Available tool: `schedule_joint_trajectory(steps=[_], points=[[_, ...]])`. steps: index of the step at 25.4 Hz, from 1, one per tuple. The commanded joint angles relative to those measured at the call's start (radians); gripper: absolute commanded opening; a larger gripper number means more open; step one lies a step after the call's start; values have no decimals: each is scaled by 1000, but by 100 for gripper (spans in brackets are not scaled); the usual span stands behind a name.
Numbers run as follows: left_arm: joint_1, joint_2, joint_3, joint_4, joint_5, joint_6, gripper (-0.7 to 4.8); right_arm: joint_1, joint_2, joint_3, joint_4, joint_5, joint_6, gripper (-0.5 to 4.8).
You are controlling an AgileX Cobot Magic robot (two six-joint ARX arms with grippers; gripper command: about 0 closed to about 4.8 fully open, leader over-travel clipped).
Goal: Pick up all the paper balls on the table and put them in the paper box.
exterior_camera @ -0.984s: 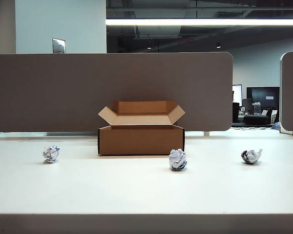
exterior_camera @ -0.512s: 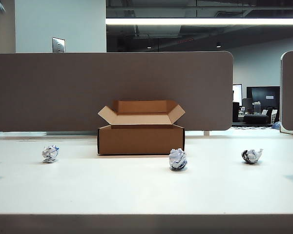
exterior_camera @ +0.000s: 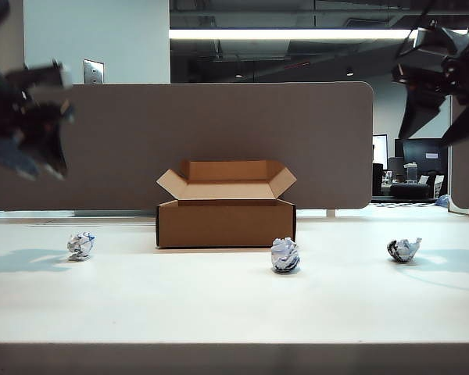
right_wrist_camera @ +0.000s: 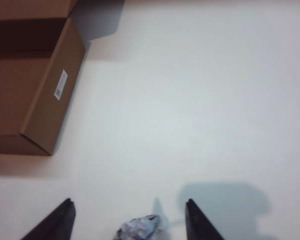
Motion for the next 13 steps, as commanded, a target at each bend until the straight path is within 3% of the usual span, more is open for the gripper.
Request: schedule_joint_trajectory(steps=[1, 8, 13], points=[[-2, 48, 6, 27, 5, 3, 338, 2, 31, 33, -21, 4, 81, 394], [-16, 156, 51, 70, 5, -5, 345, 2, 179, 87, -19, 29, 80, 406], [-38, 298, 241, -122, -3, -4, 345, 26, 264, 118, -29, 36, 77, 424]])
